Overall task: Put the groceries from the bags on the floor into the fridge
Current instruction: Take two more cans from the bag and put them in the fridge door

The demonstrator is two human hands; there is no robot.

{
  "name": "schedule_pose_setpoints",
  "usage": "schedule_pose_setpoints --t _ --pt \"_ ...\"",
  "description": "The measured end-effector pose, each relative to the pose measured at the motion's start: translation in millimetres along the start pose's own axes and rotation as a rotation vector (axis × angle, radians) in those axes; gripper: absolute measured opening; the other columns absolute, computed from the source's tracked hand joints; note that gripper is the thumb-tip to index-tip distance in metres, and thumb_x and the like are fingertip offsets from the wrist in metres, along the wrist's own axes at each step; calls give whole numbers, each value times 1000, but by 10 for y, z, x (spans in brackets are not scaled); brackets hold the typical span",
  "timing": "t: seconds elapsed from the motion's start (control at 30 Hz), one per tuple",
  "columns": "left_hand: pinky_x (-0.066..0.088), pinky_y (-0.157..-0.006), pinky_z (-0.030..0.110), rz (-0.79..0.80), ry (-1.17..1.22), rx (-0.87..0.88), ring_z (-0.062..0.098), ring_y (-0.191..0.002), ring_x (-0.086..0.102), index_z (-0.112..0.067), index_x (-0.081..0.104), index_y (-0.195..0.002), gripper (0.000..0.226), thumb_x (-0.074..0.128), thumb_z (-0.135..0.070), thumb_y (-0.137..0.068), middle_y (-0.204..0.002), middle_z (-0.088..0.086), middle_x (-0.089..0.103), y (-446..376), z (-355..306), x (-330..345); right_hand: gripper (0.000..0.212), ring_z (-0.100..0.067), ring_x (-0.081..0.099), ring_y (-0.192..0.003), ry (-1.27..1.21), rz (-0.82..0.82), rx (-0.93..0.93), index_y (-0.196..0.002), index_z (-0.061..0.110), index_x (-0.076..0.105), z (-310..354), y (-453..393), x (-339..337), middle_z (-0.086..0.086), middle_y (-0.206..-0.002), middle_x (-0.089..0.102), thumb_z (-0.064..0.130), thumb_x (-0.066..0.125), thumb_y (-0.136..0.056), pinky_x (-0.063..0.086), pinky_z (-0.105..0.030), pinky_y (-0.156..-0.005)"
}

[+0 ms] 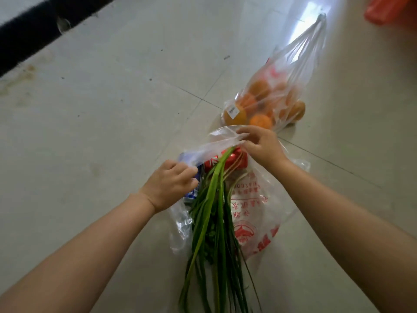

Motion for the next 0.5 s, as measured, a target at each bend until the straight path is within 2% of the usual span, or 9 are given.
schedule_pose_setpoints --t 0.07,0.13,0.17,0.23,0.27,0.3,0.37,0.4,0.5 --pt "27 -62 26 57 20 53 15 -72 37 -19 58 -50 27 46 -3 -68 -69 -2 59 30 -15 68 17 -11 61 -63 -300 -4 154 -79 11 65 -96 -41 -45 2 -65 64 -3 54 -78 51 -22 -65" --pt "31 -61 25 232 55 -5 14 -70 42 -16 58 -38 31 41 -3 -61 -47 -7 58 36 66 178 26 -8 64 -50 -557 29 254 -57 5 53 -153 -96 -37 3 -45 59 -10 45 -77 53 -19 -57" --pt "36 -58 25 346 80 -53 14 -67 49 -14 59 -36 29 40 -5 -56 -42 -6 57 55 104 244 33 -7 63 -47 -559 85 269 -53 6 50 -135 -101 -18 2 -41 57 -14 41 -78 53 -17 -55" --pt "42 -50 16 536 105 -188 17 -52 60 -11 62 -35 15 52 -13 -47 -37 -5 56 64 177 266 36 -9 57 -50 -307 233 244 -49 6 49 -106 -101 38 0 -45 55 -14 43 -79 48 -16 -55" --pt "44 -51 17 592 104 -247 18 -54 62 -10 66 -40 10 62 -18 -43 -40 -3 59 89 202 304 33 -12 51 -53 -100 300 223 -50 3 51 -124 -96 71 -4 -51 52 -10 46 -80 43 -17 -55" --pt "45 -58 20 680 122 -320 21 -66 64 -8 73 -53 23 61 -27 -48 -51 1 67 113 216 337 28 -15 46 -55 109 352 202 -54 -1 55 -153 -98 98 -8 -56 49 -4 50 -81 38 -20 -54" --pt "36 -74 26 744 145 -490 23 -93 54 -5 76 -87 62 26 -40 -71 -83 9 74 151 251 381 22 -19 40 -58 377 420 177 -69 -5 64 -194 -109 165 -10 -63 46 8 53 -83 31 -25 -53" --pt "33 -77 28 769 156 -581 23 -97 50 -5 73 -95 70 15 -41 -81 -92 9 72 167 272 407 24 -18 40 -57 441 411 164 -72 -4 65 -192 -117 182 -8 -62 46 11 52 -85 30 -25 -51" --pt "39 -87 30 887 126 -659 21 -112 47 -10 69 -100 54 36 -52 -93 -102 5 68 203 267 465 23 -19 48 -66 564 304 59 -82 -3 66 -105 -172 204 -10 -75 58 9 47 -88 34 -20 -52"
Point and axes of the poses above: each hand's wrist, its own y-axis away from the middle knuckle, its own x-axis out of the palm, z = x × y, the point moved 7 cm from there along -y, towards the middle knuckle
